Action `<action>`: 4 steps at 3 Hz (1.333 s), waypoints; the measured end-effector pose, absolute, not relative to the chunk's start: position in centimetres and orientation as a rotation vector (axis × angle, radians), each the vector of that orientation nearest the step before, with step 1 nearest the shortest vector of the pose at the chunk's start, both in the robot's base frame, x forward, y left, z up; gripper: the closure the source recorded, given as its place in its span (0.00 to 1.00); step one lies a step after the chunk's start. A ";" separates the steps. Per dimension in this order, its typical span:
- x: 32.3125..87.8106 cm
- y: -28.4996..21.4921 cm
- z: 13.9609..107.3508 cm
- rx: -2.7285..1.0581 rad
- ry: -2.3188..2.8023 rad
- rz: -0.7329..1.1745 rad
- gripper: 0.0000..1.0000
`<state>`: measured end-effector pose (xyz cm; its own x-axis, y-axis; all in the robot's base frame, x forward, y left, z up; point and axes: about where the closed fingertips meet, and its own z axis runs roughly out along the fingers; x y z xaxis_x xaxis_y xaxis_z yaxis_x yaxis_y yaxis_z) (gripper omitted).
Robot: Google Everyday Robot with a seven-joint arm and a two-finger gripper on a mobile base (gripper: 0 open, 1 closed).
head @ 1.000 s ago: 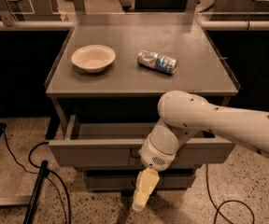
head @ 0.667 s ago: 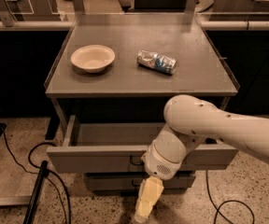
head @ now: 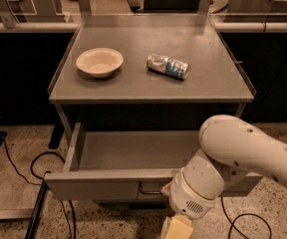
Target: Open top drawer
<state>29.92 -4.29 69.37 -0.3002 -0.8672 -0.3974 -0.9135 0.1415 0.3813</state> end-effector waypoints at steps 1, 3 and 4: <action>29.8 -4.4 69.4 -1.805 2.311 0.873 0.00; 31.4 -3.1 70.9 -1.854 2.244 0.839 0.00; 32.8 -2.4 70.8 -1.877 2.221 0.853 0.00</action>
Offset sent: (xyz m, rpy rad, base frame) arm 0.0079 0.0055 0.0100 0.0116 -0.0339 0.0190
